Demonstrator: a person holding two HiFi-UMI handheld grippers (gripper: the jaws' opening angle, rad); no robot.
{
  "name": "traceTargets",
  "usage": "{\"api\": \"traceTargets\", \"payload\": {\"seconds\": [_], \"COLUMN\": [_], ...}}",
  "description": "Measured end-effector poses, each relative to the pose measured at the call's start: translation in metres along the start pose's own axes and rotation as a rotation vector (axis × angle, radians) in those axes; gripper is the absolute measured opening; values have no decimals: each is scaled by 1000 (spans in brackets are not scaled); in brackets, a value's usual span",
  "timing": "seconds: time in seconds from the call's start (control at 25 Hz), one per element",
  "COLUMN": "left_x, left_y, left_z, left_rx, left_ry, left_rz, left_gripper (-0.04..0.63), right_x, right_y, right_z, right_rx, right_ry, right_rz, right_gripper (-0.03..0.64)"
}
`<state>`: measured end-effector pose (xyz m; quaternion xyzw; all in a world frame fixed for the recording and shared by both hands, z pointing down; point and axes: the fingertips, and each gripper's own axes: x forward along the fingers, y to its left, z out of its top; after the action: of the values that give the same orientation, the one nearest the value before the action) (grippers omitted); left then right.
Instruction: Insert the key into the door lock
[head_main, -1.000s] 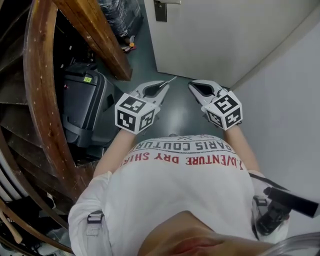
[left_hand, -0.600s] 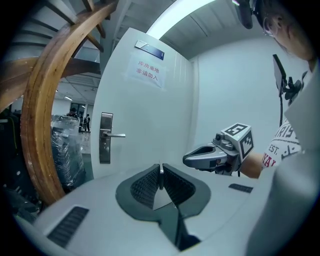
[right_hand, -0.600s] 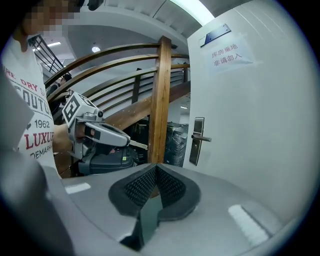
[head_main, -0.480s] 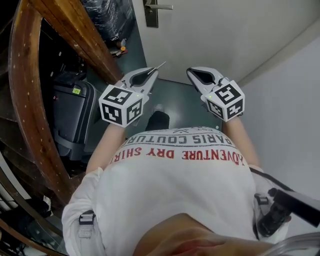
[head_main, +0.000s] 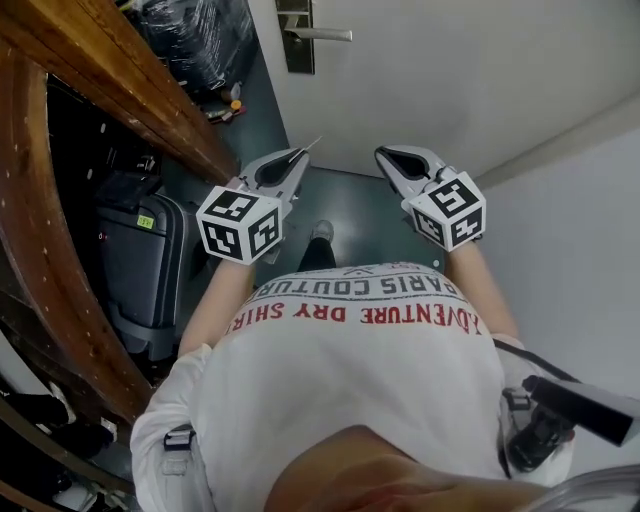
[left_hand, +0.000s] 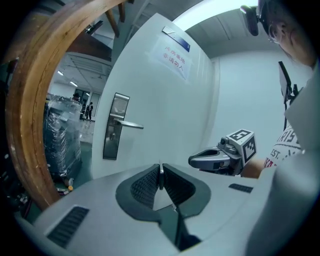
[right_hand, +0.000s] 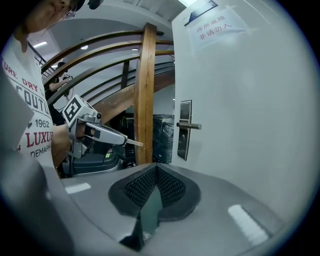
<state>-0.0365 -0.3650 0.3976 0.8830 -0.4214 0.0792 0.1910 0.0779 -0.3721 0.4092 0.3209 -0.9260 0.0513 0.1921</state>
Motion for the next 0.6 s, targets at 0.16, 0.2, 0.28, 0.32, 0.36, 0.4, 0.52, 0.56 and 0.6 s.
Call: {"api": "traceTargets", "payload": {"seconds": [0.16, 0.2, 0.28, 0.32, 0.36, 0.4, 0.52, 0.56, 0.6], "left_x": [30, 37, 48, 51, 54, 57, 63, 65, 67], "left_y": [37, 45, 58, 63, 68, 71, 79, 82, 85], "left_z": [0, 0, 2, 3, 5, 6, 10, 11, 11], "left_rx": [-28, -30, -36, -41, -45, -49, -56, -54, -51], "left_ry": [26, 26, 28, 30, 32, 34, 36, 38, 41], "left_rz": [9, 12, 13, 11, 7, 2, -12, -13, -12], "left_gripper": [23, 23, 23, 23, 23, 23, 23, 23, 23], "right_x": [41, 50, 64, 69, 74, 78, 92, 97, 103], "right_y": [-26, -33, -44, -49, -55, -62, -87, -94, -101], "right_z": [-5, -5, 3, 11, 21, 31, 62, 71, 78], "right_rx": [13, 9, -13, -29, -44, -56, -91, -109, -128], "right_ry": [17, 16, 5, -4, -18, -38, -108, -122, -131], "right_rz": [19, 23, 24, 22, 18, 10, -23, -32, -40], "right_gripper": [3, 3, 3, 3, 3, 3, 26, 40, 51]}}
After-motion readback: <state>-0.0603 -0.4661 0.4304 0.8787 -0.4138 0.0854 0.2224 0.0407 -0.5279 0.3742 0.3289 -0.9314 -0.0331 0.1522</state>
